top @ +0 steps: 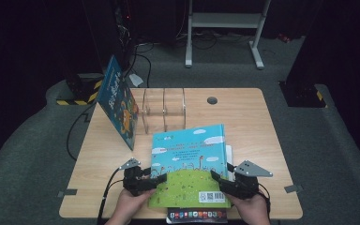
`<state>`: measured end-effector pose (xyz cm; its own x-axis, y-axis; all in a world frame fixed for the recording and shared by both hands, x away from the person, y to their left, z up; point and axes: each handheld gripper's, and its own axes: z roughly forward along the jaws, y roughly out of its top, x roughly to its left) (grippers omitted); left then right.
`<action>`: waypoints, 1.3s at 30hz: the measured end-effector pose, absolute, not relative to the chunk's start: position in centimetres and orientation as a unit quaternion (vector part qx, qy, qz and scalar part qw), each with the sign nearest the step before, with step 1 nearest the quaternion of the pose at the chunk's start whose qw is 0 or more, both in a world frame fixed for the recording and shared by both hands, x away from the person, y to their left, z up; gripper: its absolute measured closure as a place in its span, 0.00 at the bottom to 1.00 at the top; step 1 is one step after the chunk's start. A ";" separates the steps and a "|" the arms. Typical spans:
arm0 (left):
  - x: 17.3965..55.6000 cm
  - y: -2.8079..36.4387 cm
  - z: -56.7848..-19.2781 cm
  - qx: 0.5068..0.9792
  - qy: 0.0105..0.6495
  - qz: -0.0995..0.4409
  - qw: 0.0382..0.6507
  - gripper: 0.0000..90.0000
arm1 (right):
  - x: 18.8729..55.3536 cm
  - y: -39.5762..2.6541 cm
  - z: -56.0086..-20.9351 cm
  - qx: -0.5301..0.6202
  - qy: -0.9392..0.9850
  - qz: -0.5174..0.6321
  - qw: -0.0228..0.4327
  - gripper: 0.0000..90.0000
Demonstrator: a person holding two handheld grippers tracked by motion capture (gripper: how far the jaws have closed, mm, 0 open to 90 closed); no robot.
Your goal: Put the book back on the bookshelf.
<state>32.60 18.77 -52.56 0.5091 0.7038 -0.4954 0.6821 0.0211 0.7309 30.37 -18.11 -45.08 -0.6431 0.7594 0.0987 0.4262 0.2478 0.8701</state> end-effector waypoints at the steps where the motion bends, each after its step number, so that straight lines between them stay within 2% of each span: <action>1: 32.6 18.8 -52.5 0.701 0.494 0.012 0.514 0.21 | 30.3 -18.1 -45.0 0.384 0.770 0.479 0.175 0.46; 6: 32.1 18.9 -51.7 0.698 0.497 0.028 0.515 0.22 | 30.1 -17.9 -44.6 0.375 0.768 0.487 0.179 0.47; 9: 31.7 19.3 -51.2 0.695 0.496 0.045 0.519 0.26 | 30.0 -18.0 -44.3 0.379 0.760 0.498 0.178 0.51; 14: 31.2 20.1 -50.3 0.683 0.501 0.073 0.526 0.34 | 29.9 -17.3 -44.0 0.371 0.761 0.499 0.188 0.52; 26: 30.0 20.9 -48.8 0.675 0.487 0.132 0.538 0.41 | 29.2 -16.1 -42.9 0.356 0.755 0.506 0.217 0.55; 30: 29.8 21.3 -48.4 0.670 0.480 0.141 0.548 0.47 | 28.9 -16.1 -42.5 0.355 0.747 0.515 0.226 0.57; 39: 29.4 20.9 -47.7 0.666 0.468 0.179 0.553 0.49 | 28.5 -16.0 -41.9 0.348 0.737 0.526 0.244 0.59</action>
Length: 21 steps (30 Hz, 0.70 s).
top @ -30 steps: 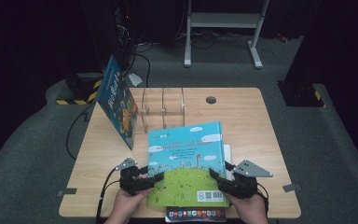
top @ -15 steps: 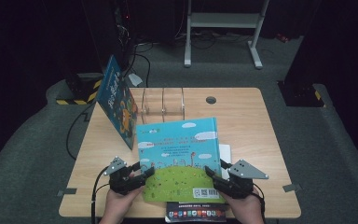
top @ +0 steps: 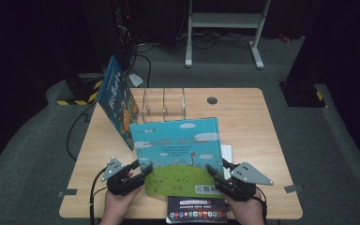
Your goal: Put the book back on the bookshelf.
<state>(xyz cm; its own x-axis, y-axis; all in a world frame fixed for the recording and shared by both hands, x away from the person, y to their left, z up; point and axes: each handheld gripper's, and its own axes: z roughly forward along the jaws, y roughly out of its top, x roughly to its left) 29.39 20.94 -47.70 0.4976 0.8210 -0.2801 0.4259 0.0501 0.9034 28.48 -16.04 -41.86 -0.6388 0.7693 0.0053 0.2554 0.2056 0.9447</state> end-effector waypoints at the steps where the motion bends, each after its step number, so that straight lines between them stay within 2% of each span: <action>1: 29.4 20.9 -47.6 0.665 0.466 0.183 0.554 0.50 | 28.5 -16.1 -41.8 0.347 0.736 0.527 0.245 0.59; 12: 29.6 20.8 -47.1 0.660 0.455 0.208 0.561 0.57 | 28.9 -16.3 -41.1 0.346 0.726 0.534 0.261 0.61; 21: 30.6 20.3 -46.9 0.660 0.451 0.220 0.559 0.58 | 30.0 -16.5 -40.8 0.349 0.722 0.534 0.267 0.61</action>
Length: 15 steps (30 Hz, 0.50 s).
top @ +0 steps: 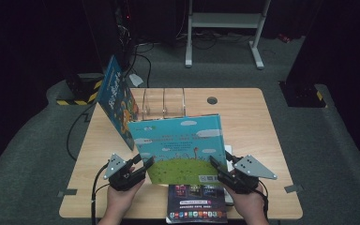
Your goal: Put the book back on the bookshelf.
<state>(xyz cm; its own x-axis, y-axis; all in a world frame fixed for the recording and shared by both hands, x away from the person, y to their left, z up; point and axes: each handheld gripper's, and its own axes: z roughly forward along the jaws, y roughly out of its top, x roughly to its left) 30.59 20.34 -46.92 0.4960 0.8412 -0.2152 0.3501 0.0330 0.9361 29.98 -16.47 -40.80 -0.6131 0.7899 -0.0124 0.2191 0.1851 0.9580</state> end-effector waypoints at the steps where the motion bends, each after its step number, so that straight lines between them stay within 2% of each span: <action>1: 30.8 20.4 -46.9 0.661 0.451 0.221 0.558 0.58 | 30.1 -16.4 -40.7 0.349 0.722 0.534 0.269 0.61; 15: 33.6 20.1 -45.7 0.655 0.433 0.243 0.570 0.58 | 32.0 -16.2 -39.4 0.345 0.710 0.536 0.299 0.60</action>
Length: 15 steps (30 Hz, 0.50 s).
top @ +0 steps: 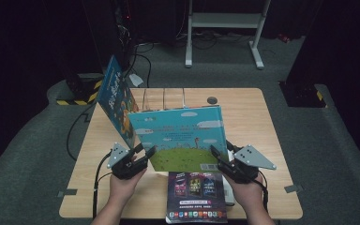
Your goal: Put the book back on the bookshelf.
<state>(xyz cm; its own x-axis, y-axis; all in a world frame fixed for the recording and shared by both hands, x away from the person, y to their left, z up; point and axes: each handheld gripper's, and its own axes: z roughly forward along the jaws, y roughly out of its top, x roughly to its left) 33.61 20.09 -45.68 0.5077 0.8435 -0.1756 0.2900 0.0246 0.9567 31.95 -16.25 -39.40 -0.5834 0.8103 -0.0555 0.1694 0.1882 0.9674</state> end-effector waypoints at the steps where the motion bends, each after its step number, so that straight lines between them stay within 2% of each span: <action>1: 33.9 20.1 -45.6 0.653 0.432 0.245 0.571 0.58 | 32.1 -16.2 -39.2 0.343 0.709 0.537 0.303 0.60; 9: 34.6 20.1 -47.0 0.672 0.435 0.244 0.548 0.57 | 32.5 -15.7 -39.9 0.338 0.706 0.537 0.314 0.61; 15: 34.1 20.2 -47.2 0.666 0.435 0.247 0.553 0.57 | 31.8 -15.5 -40.3 0.336 0.702 0.544 0.314 0.61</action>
<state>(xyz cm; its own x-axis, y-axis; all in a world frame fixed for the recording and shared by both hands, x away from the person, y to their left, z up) 34.14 20.23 -47.22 0.4995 0.8528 -0.1522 0.3067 -0.0098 0.9518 31.82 -15.47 -40.27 -0.5777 0.8127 -0.0763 0.1301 0.1840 0.9743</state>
